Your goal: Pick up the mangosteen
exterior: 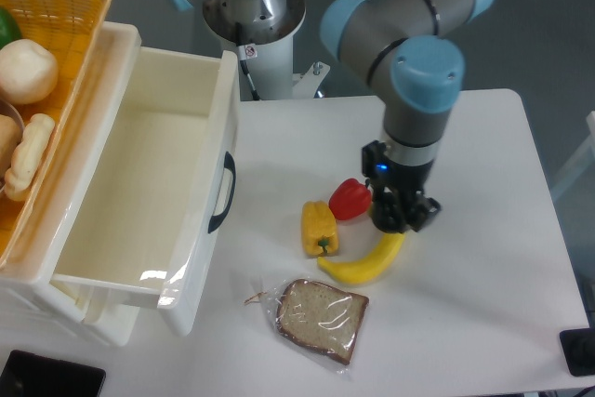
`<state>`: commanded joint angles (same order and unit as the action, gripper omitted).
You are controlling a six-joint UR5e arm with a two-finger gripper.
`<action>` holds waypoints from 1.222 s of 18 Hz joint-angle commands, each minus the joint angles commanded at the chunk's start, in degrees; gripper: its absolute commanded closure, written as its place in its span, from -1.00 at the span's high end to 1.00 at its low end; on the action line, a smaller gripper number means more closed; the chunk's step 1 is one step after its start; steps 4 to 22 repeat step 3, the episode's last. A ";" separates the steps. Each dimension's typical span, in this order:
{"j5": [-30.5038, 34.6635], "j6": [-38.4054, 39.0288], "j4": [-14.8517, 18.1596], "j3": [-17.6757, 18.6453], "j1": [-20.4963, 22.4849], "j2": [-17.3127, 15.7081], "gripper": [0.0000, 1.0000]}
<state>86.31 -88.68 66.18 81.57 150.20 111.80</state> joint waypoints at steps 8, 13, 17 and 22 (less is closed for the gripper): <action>0.35 0.00 0.61 -0.36 0.35 -0.35 -0.62; 0.35 0.00 0.61 -0.36 0.35 -0.35 -0.62; 0.35 0.00 0.61 -0.36 0.35 -0.35 -0.62; 0.35 0.00 0.61 -0.36 0.35 -0.35 -0.62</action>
